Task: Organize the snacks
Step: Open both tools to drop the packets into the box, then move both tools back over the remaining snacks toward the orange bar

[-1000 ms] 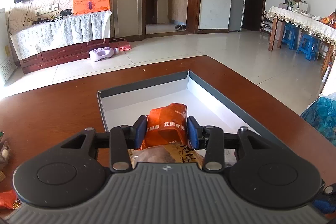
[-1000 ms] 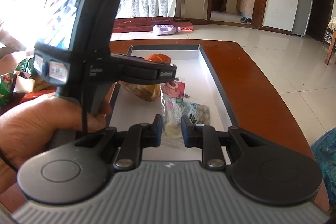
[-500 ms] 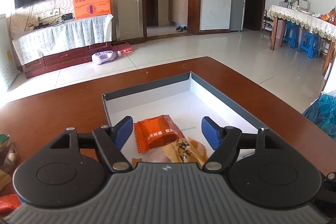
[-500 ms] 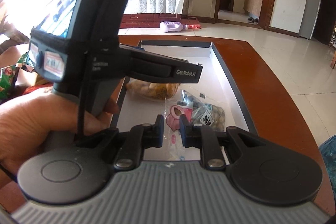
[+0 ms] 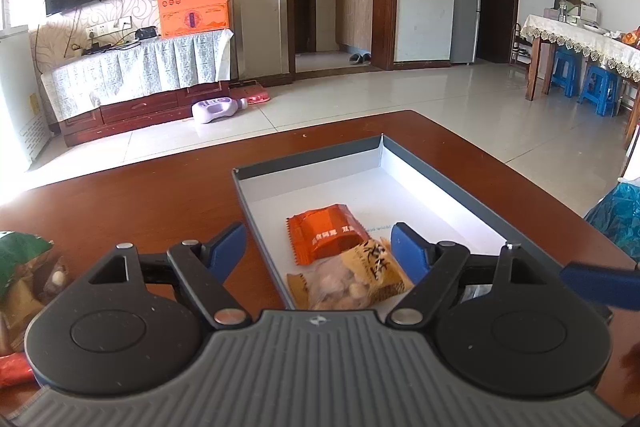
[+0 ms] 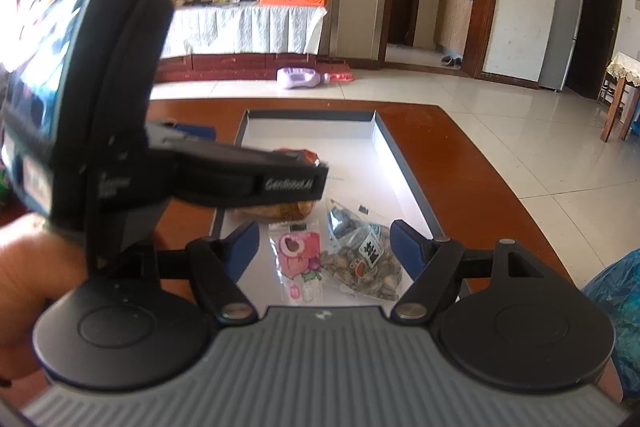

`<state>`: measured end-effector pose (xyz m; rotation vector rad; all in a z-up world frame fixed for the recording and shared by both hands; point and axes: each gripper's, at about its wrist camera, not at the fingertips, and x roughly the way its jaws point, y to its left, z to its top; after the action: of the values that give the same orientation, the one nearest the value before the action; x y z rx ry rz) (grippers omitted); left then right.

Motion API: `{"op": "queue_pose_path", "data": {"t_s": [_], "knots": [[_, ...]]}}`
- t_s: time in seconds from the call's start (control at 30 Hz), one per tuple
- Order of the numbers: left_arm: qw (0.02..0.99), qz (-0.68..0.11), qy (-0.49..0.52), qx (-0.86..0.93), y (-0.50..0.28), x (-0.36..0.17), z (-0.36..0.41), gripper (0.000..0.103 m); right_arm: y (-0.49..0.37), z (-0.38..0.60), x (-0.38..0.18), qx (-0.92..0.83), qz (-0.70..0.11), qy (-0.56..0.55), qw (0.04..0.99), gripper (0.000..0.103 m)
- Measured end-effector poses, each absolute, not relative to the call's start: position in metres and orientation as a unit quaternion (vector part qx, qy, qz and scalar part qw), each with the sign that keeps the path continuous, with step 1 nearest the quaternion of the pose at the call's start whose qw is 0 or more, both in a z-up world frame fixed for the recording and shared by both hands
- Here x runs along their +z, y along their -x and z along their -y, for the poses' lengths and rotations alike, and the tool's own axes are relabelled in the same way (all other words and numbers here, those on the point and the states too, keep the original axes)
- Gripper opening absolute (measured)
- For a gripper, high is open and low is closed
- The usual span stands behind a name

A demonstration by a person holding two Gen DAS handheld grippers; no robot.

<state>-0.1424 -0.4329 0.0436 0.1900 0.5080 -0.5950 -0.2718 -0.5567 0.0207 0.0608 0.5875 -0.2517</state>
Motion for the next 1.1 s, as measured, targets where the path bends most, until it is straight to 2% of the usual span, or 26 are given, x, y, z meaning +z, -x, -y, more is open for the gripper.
{"op": "queue_pose_path", "data": {"t_s": [0.63,1.1], "knots": [[0.938,-0.227,-0.08,-0.249,0.187,0.088,0.366,0.091,0.283,0.521,0.04,-0.097,-0.228,-0.011,0.969,0.074],[0.948,-0.239,-0.075,-0.196,0.189,0.099,0.277,0.096,0.267,0.461,0.046,-0.002,-0.226,-0.008,0.974,0.074]]}}
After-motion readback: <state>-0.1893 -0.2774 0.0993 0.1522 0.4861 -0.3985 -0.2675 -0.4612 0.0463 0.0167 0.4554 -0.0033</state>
